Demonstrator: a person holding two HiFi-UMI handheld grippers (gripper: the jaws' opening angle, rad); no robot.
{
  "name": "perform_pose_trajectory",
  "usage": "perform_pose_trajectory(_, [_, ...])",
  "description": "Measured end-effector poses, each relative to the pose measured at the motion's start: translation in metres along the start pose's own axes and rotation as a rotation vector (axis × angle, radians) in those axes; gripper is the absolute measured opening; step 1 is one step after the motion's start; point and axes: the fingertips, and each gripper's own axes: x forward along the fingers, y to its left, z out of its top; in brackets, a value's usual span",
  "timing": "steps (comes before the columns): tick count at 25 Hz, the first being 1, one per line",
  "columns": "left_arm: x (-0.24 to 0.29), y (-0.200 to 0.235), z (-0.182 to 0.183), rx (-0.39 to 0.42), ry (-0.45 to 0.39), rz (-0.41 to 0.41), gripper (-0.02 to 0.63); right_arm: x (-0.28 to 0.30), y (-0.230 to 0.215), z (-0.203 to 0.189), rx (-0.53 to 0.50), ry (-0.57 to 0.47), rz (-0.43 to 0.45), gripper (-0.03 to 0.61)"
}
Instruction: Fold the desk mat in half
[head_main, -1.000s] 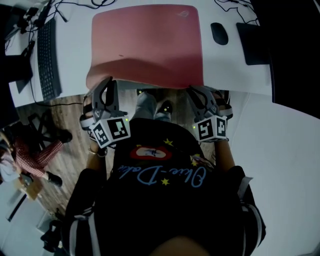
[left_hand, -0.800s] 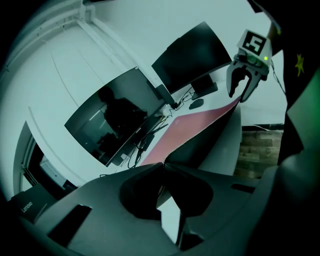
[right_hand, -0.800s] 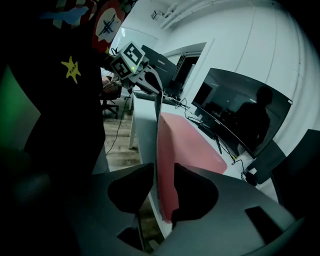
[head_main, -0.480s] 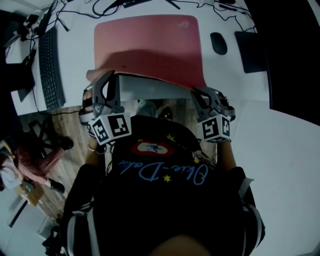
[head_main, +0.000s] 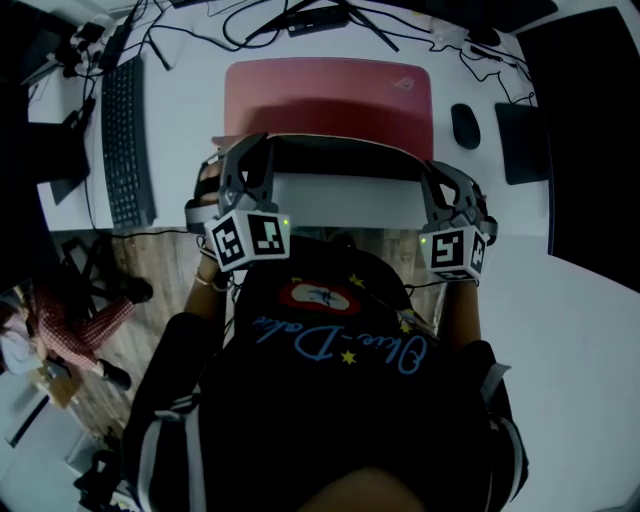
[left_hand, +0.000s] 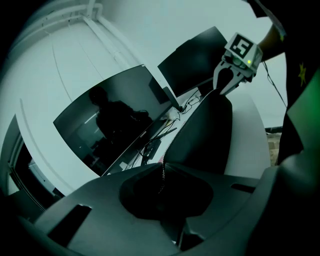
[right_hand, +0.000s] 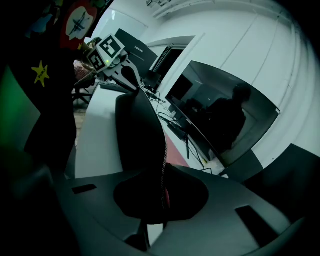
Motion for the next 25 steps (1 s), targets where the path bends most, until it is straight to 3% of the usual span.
perform_pose_trajectory(5, [0.021, 0.016, -0.007, -0.058, -0.012, -0.037, 0.017, 0.023, -0.02, 0.009, -0.021, 0.043, -0.051, 0.015])
perform_pose_trajectory(10, [0.046, 0.035, -0.01, -0.077, 0.002, 0.004, 0.017, 0.053, -0.049, 0.023, -0.052, 0.026, -0.081, 0.015])
perform_pose_trajectory(18, [0.08, 0.045, -0.022, -0.126, 0.105, 0.012, 0.017, 0.099, -0.067, 0.025, -0.054, 0.014, -0.012, 0.017])
perform_pose_trajectory(25, [0.122, 0.049, -0.032, -0.097, 0.185, 0.015, 0.017, 0.142, -0.073, 0.009, -0.065, 0.037, 0.07, 0.017])
